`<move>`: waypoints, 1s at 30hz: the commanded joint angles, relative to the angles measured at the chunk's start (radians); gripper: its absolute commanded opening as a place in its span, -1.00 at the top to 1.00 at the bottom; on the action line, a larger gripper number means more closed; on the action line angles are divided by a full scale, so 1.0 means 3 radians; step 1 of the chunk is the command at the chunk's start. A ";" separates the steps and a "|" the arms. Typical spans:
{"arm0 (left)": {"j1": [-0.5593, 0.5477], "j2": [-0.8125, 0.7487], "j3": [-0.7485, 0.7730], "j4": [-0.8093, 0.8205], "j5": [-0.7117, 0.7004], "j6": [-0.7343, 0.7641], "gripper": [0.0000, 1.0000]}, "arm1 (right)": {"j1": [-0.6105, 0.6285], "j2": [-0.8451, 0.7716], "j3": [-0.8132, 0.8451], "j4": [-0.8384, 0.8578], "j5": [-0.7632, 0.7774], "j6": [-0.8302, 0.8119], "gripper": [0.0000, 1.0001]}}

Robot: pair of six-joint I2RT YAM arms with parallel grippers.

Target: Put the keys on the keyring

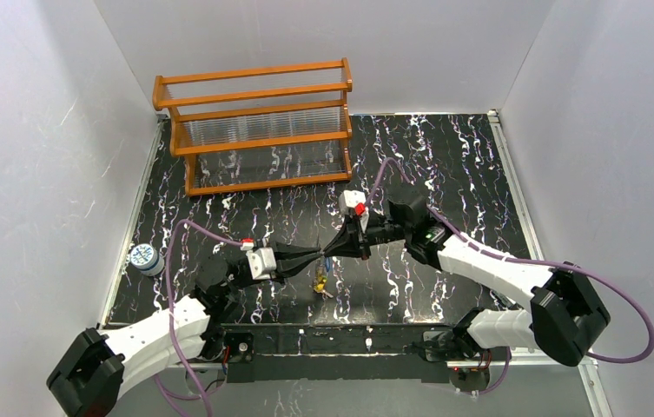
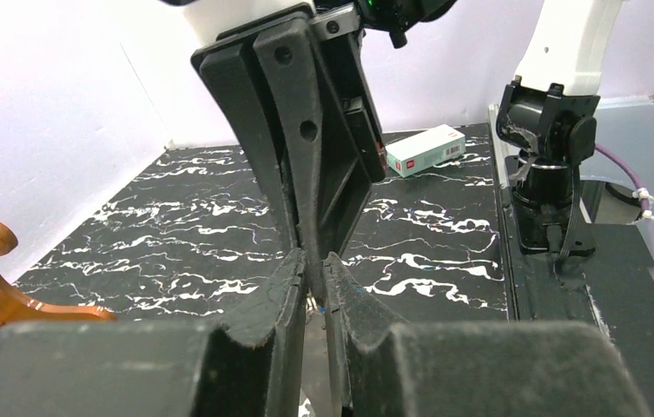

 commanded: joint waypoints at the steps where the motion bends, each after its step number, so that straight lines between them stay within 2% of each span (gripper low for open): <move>1: -0.0011 -0.0112 0.0114 -0.0256 -0.0080 0.0083 0.79 | -0.0003 -0.0155 0.0354 -0.0876 0.0350 -0.0554 0.97; 3: -0.0007 -0.0112 0.0183 -0.0482 -0.0048 0.0150 0.73 | -0.0007 -0.0178 0.0413 -0.1095 0.0436 -0.0642 0.97; 5: -0.0012 -0.0136 0.0215 -0.0621 -0.0120 0.0182 0.47 | -0.0007 -0.0187 0.0452 -0.1195 0.0494 -0.0692 0.97; 7: -0.0010 -0.0194 0.0247 -0.0792 -0.0231 0.0230 0.09 | -0.0007 -0.0177 0.0539 -0.1421 0.0558 -0.0736 0.97; 9: -0.0012 -0.0251 0.0363 -0.1162 -0.0301 0.0398 -0.01 | -0.0006 -0.0127 0.0674 -0.1658 0.0615 -0.0807 0.97; 13: -0.0011 -0.0209 0.0781 -0.2203 -0.0365 0.0847 -0.02 | 0.0005 0.0067 0.1034 -0.2198 0.0823 -0.0952 0.97; 18: -0.0012 0.0026 0.1268 -0.3106 -0.0320 0.1265 0.03 | 0.0087 0.0310 0.1366 -0.2663 0.1129 -0.1006 0.97; 24: -0.0008 0.0269 0.1483 -0.3322 -0.0184 0.1418 0.13 | 0.0323 0.0451 0.1553 -0.2883 0.1449 -0.1062 0.97; 30: -0.0012 0.0467 0.1558 -0.3319 -0.0040 0.1473 0.37 | 0.0468 0.0514 0.1601 -0.2853 0.1532 -0.1059 0.97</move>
